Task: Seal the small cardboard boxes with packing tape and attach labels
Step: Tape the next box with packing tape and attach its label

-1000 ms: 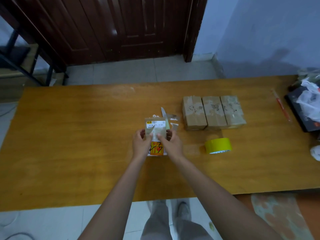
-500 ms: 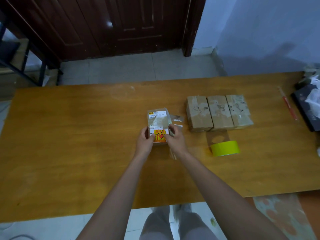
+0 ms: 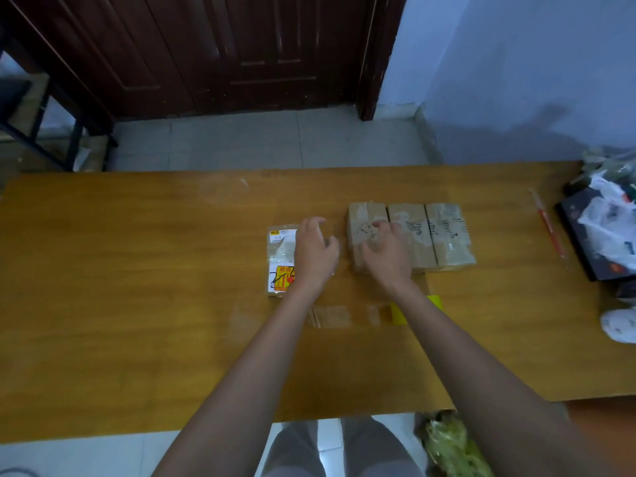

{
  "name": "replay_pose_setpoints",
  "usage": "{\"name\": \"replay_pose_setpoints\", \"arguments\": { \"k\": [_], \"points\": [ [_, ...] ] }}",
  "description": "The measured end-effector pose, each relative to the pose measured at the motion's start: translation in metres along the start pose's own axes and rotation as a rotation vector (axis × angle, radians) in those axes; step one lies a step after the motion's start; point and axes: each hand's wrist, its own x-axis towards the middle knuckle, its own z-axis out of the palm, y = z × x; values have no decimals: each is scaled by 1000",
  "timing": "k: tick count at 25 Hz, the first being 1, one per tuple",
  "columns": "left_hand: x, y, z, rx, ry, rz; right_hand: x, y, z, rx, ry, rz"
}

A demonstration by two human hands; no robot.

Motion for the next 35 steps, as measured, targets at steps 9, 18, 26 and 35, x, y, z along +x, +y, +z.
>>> {"name": "replay_pose_setpoints", "arguments": {
  "k": [9, 18, 26, 35],
  "points": [
    [24, -6, 4, 307, -62, -107, 20, 8, 30, -487, -117, -170],
    [40, 16, -15, 619, -189, -143, 28, -12, 18, -361, -69, -64],
    [11, 33, -65, 819, -299, -106, -8, -43, -26, -327, 81, -42],
    [-66, -3, -111, 889, -307, -116, -102, -68, -7, -265, 144, -31]
  ]
}}
